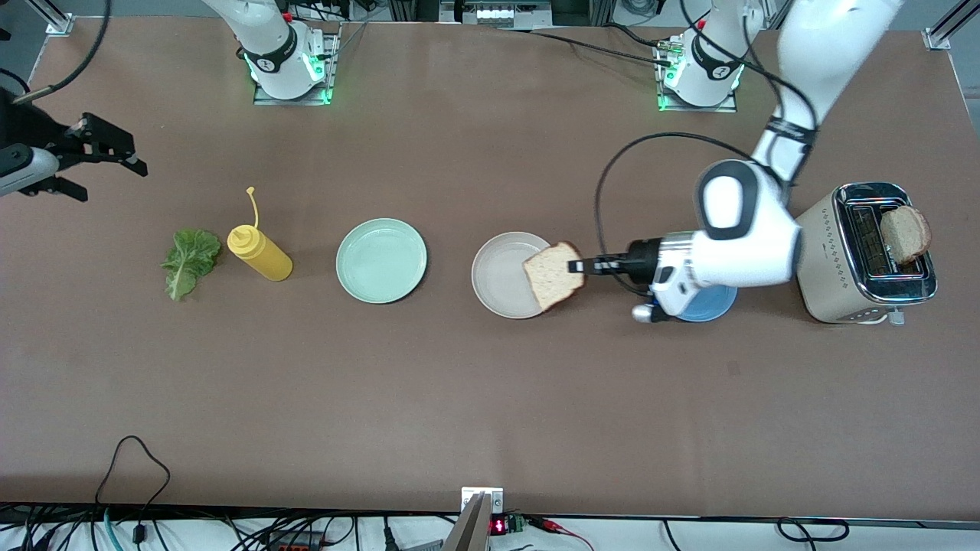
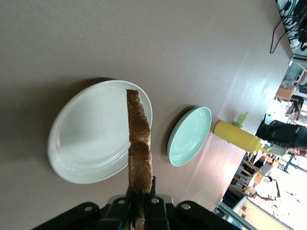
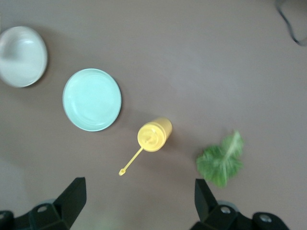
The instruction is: Make sandwich in beige plate with both arms
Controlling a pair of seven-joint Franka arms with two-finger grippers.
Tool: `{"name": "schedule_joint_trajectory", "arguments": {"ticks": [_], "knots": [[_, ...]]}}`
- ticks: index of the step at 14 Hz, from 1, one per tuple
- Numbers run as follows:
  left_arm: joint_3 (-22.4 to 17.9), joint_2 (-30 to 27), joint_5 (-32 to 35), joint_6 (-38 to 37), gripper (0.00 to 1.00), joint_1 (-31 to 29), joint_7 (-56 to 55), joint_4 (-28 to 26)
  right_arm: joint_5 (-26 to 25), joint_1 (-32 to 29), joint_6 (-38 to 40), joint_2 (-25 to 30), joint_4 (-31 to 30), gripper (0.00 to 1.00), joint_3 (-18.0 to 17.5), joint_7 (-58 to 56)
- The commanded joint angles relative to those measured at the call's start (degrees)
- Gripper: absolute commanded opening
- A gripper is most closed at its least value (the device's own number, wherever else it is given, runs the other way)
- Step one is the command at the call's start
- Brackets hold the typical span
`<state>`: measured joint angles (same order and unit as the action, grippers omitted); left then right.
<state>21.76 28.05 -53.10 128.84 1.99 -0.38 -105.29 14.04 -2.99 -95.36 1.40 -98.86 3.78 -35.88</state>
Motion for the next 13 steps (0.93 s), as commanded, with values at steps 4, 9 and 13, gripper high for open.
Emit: {"name": "schedule_joint_trajectory", "arguments": {"ticks": [4, 9, 13], "knots": [[-0.31, 5.43, -3.15, 4.76, 0.0, 4.51, 9.95, -0.09, 21.86, -9.48, -11.85, 0.54, -18.1, 1.0, 0.96, -42.88], [-0.31, 6.58, -6.56, 4.58, 0.0, 5.31, 18.91, -0.88, 41.29, -16.07, -8.55, -14.99, -20.67, 1.0, 0.88, -80.69], [-0.23, 7.72, -10.16, 4.23, 0.0, 5.66, 25.66, -1.59, 49.13, -17.93, -3.44, -26.33, -19.54, 1.0, 0.88, -98.91]]}}
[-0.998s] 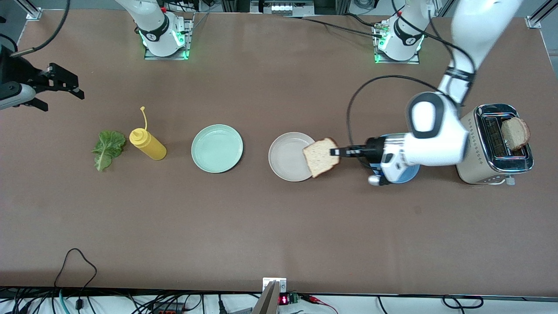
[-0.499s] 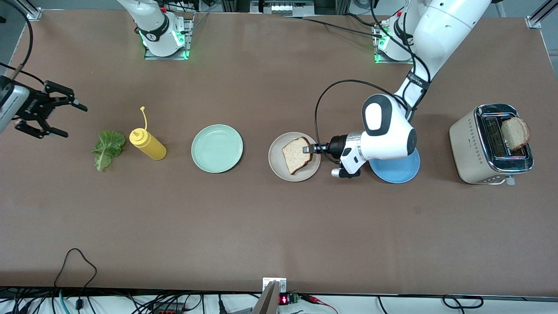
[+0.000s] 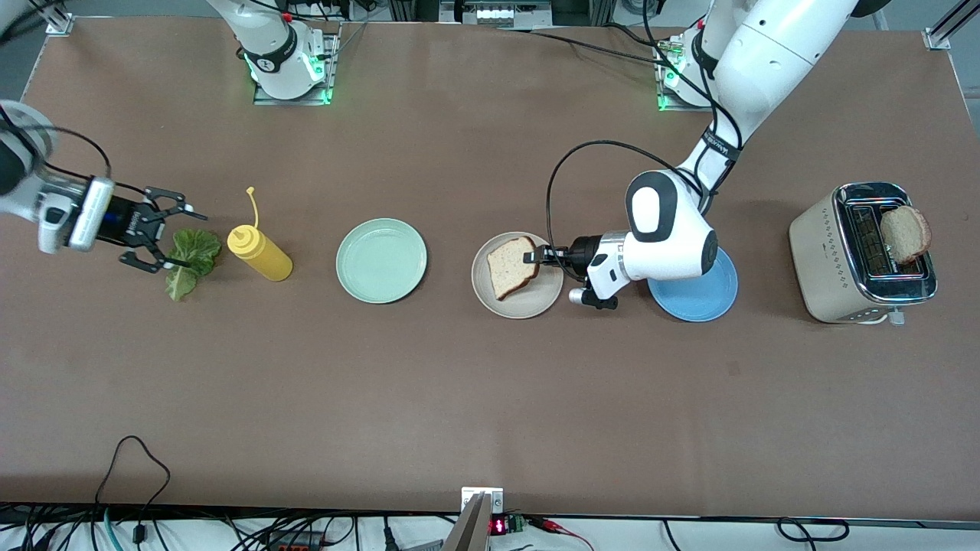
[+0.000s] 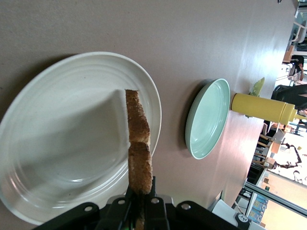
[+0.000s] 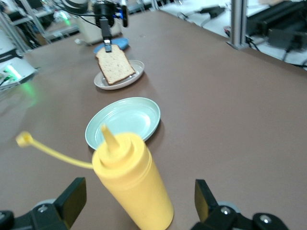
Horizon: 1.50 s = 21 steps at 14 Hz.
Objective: Make sandwich in beige plate with both arms
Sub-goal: 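Release bread with the left gripper while the right gripper grasps the bottle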
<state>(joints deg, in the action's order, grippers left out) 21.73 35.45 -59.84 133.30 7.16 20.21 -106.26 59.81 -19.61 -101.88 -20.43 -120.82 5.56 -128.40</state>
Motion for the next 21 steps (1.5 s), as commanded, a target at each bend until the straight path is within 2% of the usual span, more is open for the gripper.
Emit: {"name": "schedule_joint_trajectory", "arguments": {"ticks": [1, 2, 3, 4, 5, 8, 10, 15, 18, 20, 21], "knots": [[-0.19, 0.49, -5.01, -0.23, 0.0, 0.49, 6.66, -1.22, 4.43, -1.31, 3.7, -6.62, 3.22, 1.0, -0.9, -9.73], [-0.28, 0.58, -5.8, -0.23, 0.04, 0.57, 7.46, -1.49, 5.13, -1.31, 3.71, -8.03, 3.75, 1.0, -0.9, -12.02], [-0.19, 0.67, -5.9, -0.32, 0.23, 0.66, 7.38, -1.49, 6.19, -1.31, 3.88, -9.44, 3.93, 1.0, -0.9, -14.31], [-0.28, 0.67, -5.9, -0.49, 0.84, 0.4, 7.12, -1.58, 6.98, -1.31, 4.32, -10.93, 4.19, 1.0, -0.9, -16.59], [-0.28, 0.32, -5.81, -1.54, 1.0, -0.12, 6.6, -1.75, 7.94, -1.31, 4.76, -12.51, 4.54, 1.0, -0.9, -18.62], [-0.89, -1.34, -4.67, -4.0, 1.0, -1.53, 6.59, -1.84, 10.5, -0.96, 5.9, -15.6, 4.63, 1.0, -1.25, -21.19], [-1.16, -3.37, -0.13, -4.88, 1.0, -2.06, 6.51, -2.89, 10.85, -0.69, 6.08, -16.74, 4.63, 1.0, -2.04, -21.45], [-1.34, -7.14, 17.53, -13.39, 1.0, -7.5, 5.19, -2.37, 12.7, 0.01, 7.57, -18.41, 4.54, 1.0, -4.5, -23.12], [-1.34, -10.49, 30.35, -20.94, 1.0, -10.4, -1.55, -0.27, 13.84, 0.45, 7.66, -18.68, 4.54, 0.99, -5.21, -23.82], [-1.34, -10.58, 40.02, -29.8, 1.0, -11.29, -7.7, 5.6, 13.84, 0.8, 7.66, -18.6, 4.54, 0.54, -5.21, -23.91], [-1.34, -10.76, 44.94, -32.72, 1.0, -11.64, -10.95, 7.98, 13.84, 0.98, 7.58, -18.42, 4.54, 0.45, -5.21, -23.82]]}}
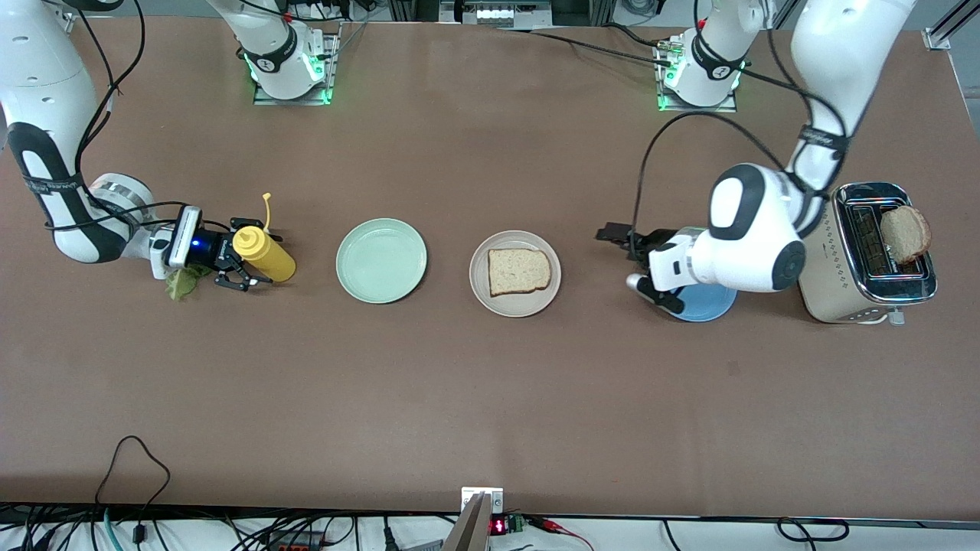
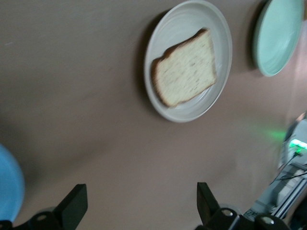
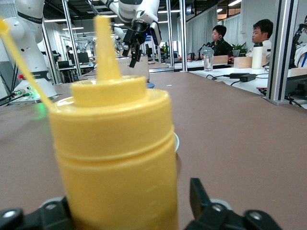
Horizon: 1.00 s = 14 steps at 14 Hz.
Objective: Make sandwich in beige plate with both arms
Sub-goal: 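Release bread with the left gripper while the right gripper grasps the bottle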
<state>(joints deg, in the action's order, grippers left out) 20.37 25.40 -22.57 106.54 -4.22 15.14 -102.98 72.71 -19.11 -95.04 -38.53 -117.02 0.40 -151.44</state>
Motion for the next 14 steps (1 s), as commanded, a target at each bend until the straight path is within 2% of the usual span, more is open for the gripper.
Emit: {"name": "schedule_joint_trajectory", "arguments": {"ticks": [1, 3, 8, 12, 14], "knots": [[0.11, -1.05, 12.33, -9.04, 1.0, -0.44, -9.39, 6.98, 1.03, 0.91, 0.56, 0.03, 0.83, 0.42, -0.05, -0.35], [0.11, -1.84, 19.55, -13.79, 1.0, -0.53, -12.06, 11.12, 1.12, 2.84, -0.84, 2.4, 0.92, 0.35, 0.04, 0.35], [0.11, -2.55, 30.19, -27.23, 1.0, -0.61, -11.98, 22.1, -1.16, 10.65, -14.35, 11.97, 1.01, 0.35, 0.3, 11.23], [-0.32, -3.51, 30.74, -35.25, 1.0, -0.61, -11.53, 29.23, -6.69, 18.21, -27.54, 17.34, 1.18, 0.35, 0.39, 23.0], [-4.7, -6.67, 28.39, -34.3, 1.0, -0.44, -11.89, 28.63, -12.13, 22.86, -33.0, 19.28, 2.41, 0.35, 0.39, 32.3]]}}
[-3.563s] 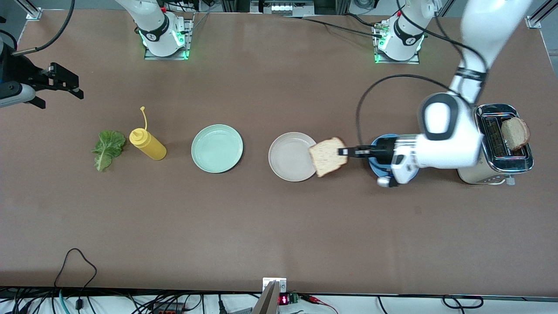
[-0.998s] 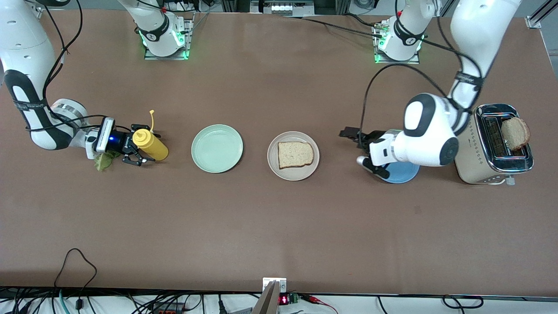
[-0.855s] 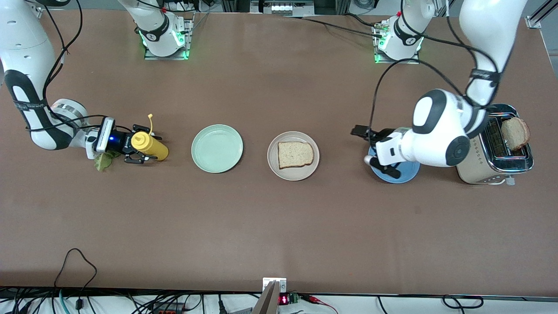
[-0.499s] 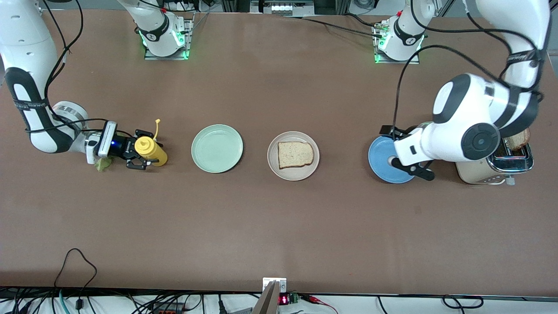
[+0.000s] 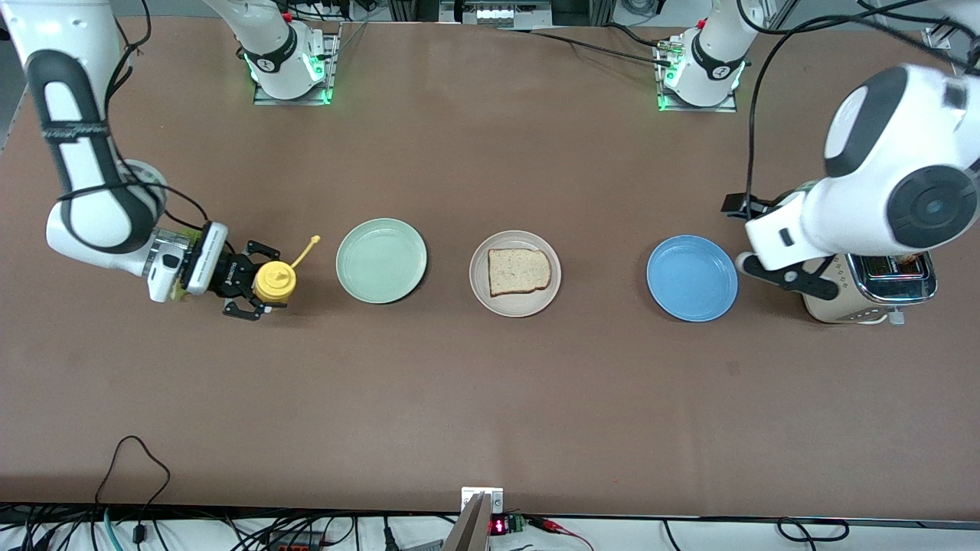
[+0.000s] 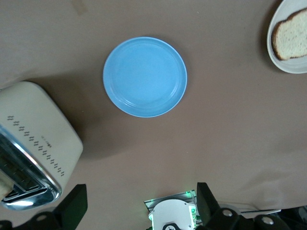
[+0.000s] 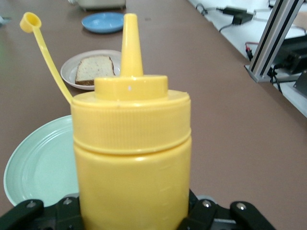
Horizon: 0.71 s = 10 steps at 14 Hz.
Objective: Make sandwich in beige plate with both arms
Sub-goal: 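Lift the yellow bottle and carry it over the beige plate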
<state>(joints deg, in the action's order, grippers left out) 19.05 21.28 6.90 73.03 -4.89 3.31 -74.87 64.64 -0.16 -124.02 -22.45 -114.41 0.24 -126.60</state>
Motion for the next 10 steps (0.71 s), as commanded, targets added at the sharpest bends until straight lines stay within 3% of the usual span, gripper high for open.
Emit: {"name": "schedule_joint_trajectory", "arguments": {"ticks": [1, 3, 5, 7, 8, 10], "knots": [[-7.58, -4.65, -3.88, 0.61, 1.0, 0.84, -0.06, -0.27, -8.08, 6.2, -6.3, 3.55, 1.19, 0.35, 0.56, 12.9], [-15.68, -9.39, -10.56, 4.12, 1.0, 2.07, 0.29, -4.91, -16.08, 10.16, -8.42, 3.55, 4.18, 0.35, 0.56, 23.71], [-19.65, -15.01, -12.96, 11.21, 1.0, 3.13, 0.21, -12.72, -25.47, 13.59, -9.92, 3.55, 6.99, 0.35, 0.56, 35.66], [-21.51, -19.42, -12.79, 23.41, 1.0, 4.18, 0.29, -19.41, -35.67, 16.14, -9.84, 3.55, 9.37, 0.35, 0.47, 46.56], [-22.04, -21.09, -12.27, 26.08, 1.0, 4.97, 0.03, -21.01, -40.16, 17.89, -9.84, 3.55, 9.99, 0.35, 0.55, 51.75], [-22.13, -24.6, -10.51, 24.02, 1.0, 5.15, 0.03, -24.43, -49.91, 21.85, -9.66, 3.55, 10.69, 0.35, 0.56, 63.08]]}}
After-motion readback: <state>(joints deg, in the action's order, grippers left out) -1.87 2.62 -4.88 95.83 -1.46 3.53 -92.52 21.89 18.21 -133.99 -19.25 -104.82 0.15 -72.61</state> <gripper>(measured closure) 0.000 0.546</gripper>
